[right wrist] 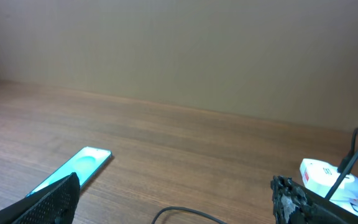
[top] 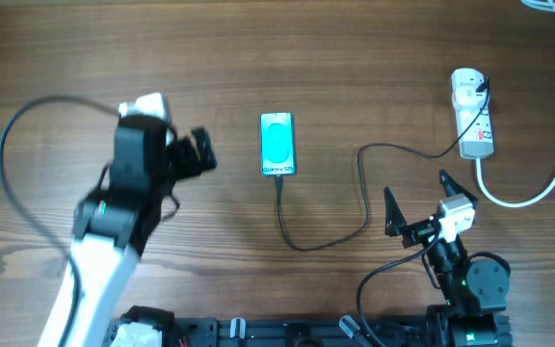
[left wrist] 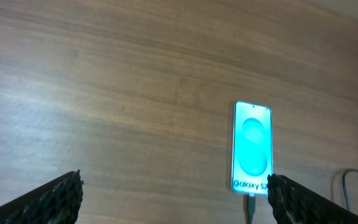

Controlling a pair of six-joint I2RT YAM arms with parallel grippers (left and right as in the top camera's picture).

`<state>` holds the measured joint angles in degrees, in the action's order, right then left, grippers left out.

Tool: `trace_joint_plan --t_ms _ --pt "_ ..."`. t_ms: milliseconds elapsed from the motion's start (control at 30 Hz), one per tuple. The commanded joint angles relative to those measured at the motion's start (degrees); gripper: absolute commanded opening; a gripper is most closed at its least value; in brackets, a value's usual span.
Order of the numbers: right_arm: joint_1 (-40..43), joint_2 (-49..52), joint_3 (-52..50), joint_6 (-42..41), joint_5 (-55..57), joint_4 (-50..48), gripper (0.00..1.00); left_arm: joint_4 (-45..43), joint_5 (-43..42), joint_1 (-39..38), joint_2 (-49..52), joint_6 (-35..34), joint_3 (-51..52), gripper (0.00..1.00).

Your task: Plug charger to phone and switch on socket

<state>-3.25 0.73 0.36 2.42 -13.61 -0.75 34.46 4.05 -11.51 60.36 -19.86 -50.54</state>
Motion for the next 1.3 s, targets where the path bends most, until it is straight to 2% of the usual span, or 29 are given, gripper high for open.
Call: trace_joint_plan --t_ms 0,100,200,367,567,867,1133,1267 --pt "-0.28 -0.52 0.0 -0.96 0.44 -0.09 1.0 -0.31 0.61 0.09 -12.33 0.42 7.04 1.0" --pt "-0.28 -0.52 0.0 -0.96 0.44 -0.09 1.0 -0.22 -4.83 1.22 -24.5 6.25 13.4 1.0" --pt "-0.28 -0.52 0.0 -0.98 0.44 -0.09 1.0 -0.24 -5.97 2.97 -32.94 7.48 18.84 1.0" --pt "-0.28 -0.52 0.0 -0.96 0.44 -0.09 1.0 -1.99 -5.95 4.98 -35.43 7.52 22.88 1.0" --pt "-0.28 -0.52 0.0 -0.96 0.44 -0.11 1.0 -15.13 -8.11 6.54 -37.18 7.69 30.4 1.0" --pt "-0.28 -0.52 0.0 -0.96 0.44 -0.09 1.0 -24.72 -10.05 8.04 -48.41 7.45 39.12 1.0" --pt "-0.28 -0.52 0.0 -0.96 0.44 -0.09 1.0 -38.21 -9.77 8.04 -53.53 7.48 46.27 1.0" --pt "-0.28 -0.52 0.0 -0.96 0.44 -0.09 1.0 -39.04 -9.38 8.15 -57.86 7.48 48.19 1.0"
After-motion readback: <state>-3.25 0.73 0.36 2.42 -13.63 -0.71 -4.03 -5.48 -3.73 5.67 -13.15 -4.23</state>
